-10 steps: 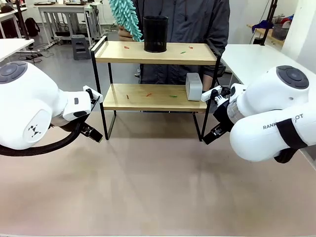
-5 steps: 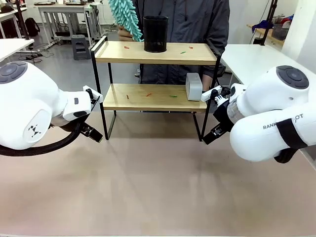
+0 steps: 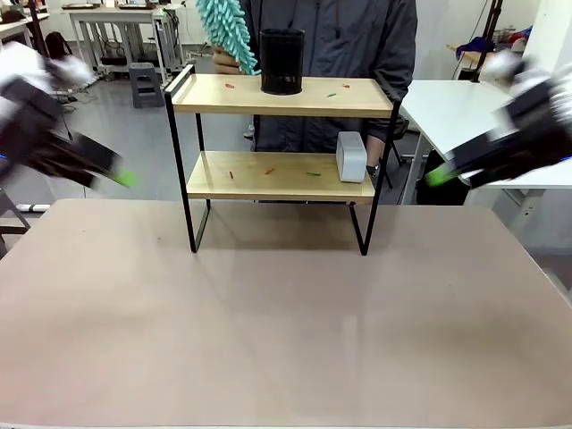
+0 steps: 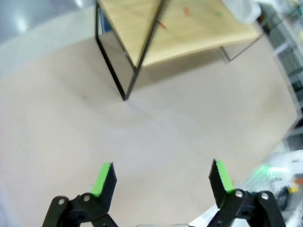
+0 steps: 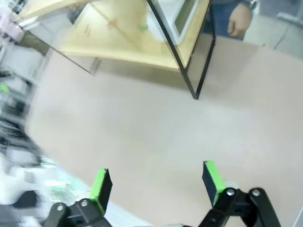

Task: Clean the shelf.
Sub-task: Pick up the Duster from the human.

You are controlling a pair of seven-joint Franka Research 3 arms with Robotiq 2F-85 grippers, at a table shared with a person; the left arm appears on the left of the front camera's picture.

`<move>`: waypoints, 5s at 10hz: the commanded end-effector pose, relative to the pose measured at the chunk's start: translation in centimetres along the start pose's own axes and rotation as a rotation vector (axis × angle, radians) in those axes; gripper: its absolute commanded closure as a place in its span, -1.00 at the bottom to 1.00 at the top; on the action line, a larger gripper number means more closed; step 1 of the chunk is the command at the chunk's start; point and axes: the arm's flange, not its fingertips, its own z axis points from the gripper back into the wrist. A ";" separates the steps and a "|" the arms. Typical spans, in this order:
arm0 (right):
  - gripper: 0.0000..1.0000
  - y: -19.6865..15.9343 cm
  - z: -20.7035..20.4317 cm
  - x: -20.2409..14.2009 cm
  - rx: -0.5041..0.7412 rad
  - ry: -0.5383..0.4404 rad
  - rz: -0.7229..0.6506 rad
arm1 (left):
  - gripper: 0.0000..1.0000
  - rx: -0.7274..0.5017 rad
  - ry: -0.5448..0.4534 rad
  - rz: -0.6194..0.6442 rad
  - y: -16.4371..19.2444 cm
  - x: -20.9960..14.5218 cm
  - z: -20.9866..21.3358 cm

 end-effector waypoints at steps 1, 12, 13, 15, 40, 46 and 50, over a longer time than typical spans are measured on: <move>-1.00 -11.9 7.5 -10.0 0.273 -0.246 -0.453 | -1.00 -0.171 -0.164 0.218 8.5 -5.9 4.4; -1.00 -21.6 11.6 -12.2 0.290 -0.241 -0.610 | -1.00 -0.293 -0.403 0.488 19.4 -10.0 8.8; -1.00 -21.6 11.6 -12.2 0.290 -0.241 -0.610 | -1.00 -0.292 -0.382 0.503 18.8 -9.6 8.9; -1.00 -21.6 11.6 -12.2 0.290 -0.241 -0.610 | -1.00 -0.393 -0.227 0.627 19.2 -7.0 7.8; -1.00 -21.6 11.6 -12.2 0.290 -0.241 -0.610 | 1.00 -0.801 0.118 0.855 18.0 11.4 -7.2; -1.00 -21.6 11.6 -12.2 0.290 -0.241 -0.610 | 1.00 -0.429 0.298 0.371 16.9 -2.0 8.4; -1.00 -21.6 11.6 -12.2 0.290 -0.241 -0.610 | 1.00 -0.347 0.322 0.010 16.6 -11.0 10.2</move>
